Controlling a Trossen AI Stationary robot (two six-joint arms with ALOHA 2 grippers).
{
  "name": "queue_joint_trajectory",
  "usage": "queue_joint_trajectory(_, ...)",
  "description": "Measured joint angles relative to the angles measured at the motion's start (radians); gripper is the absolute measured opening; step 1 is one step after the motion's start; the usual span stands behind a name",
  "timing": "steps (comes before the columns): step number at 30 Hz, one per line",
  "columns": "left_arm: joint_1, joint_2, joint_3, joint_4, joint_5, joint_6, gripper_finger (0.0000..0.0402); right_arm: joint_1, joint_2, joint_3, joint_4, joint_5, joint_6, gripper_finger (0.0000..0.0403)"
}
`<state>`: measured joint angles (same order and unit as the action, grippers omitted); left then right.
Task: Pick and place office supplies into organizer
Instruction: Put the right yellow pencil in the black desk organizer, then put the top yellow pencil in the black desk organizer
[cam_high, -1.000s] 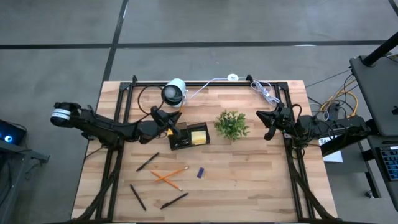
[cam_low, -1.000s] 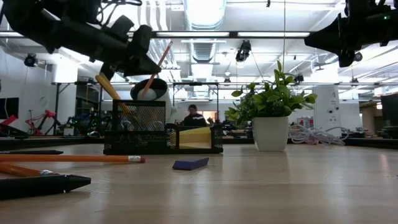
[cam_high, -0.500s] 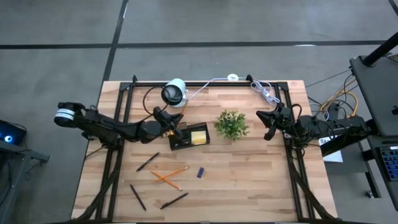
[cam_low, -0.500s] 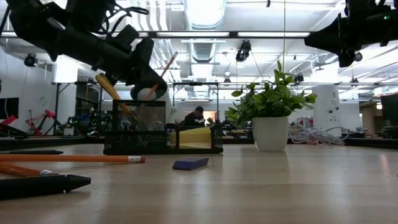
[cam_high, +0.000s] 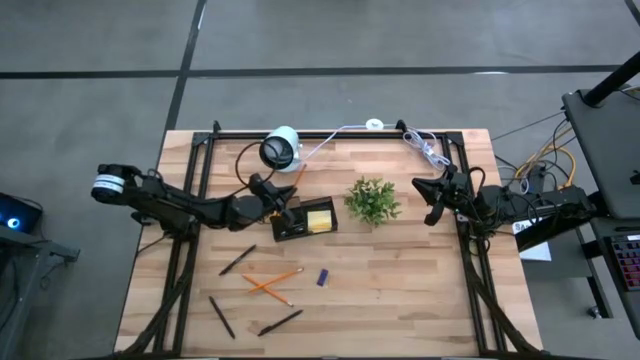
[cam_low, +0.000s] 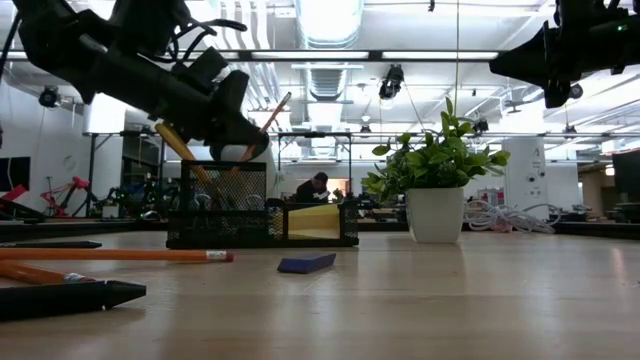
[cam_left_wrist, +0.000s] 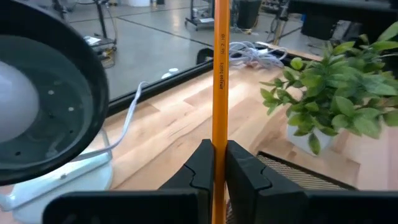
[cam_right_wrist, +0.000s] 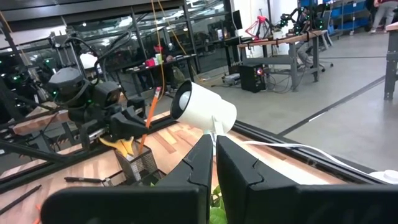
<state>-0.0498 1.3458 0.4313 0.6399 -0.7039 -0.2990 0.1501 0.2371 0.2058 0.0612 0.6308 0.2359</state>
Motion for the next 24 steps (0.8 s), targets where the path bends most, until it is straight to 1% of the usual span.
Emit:
queue_joint_trajectory(4,-0.002,-0.001,0.000,0.001,0.023,0.000,0.0013,0.000,0.000,0.000,0.000,0.000,0.000,0.0013)
queue_joint_trajectory(10,-0.001,-0.003,0.000,0.006,0.023,-0.003,0.0059,0.000,0.000,0.000,0.000,0.000,0.000,0.0013)
queue_joint_trajectory(14,-0.001,-0.003,0.000,0.006,0.023,-0.005,0.0077,0.000,0.000,0.000,0.000,0.000,0.000,0.0013)
queue_joint_trajectory(20,-0.001,-0.006,0.000,0.014,0.029,-0.008,0.0085,0.000,0.000,0.000,0.000,0.000,0.000,0.0013)
queue_joint_trajectory(24,-0.001,-0.020,0.000,0.080,0.084,-0.009,0.0086,0.000,0.000,0.000,0.000,0.000,0.000,0.0013)
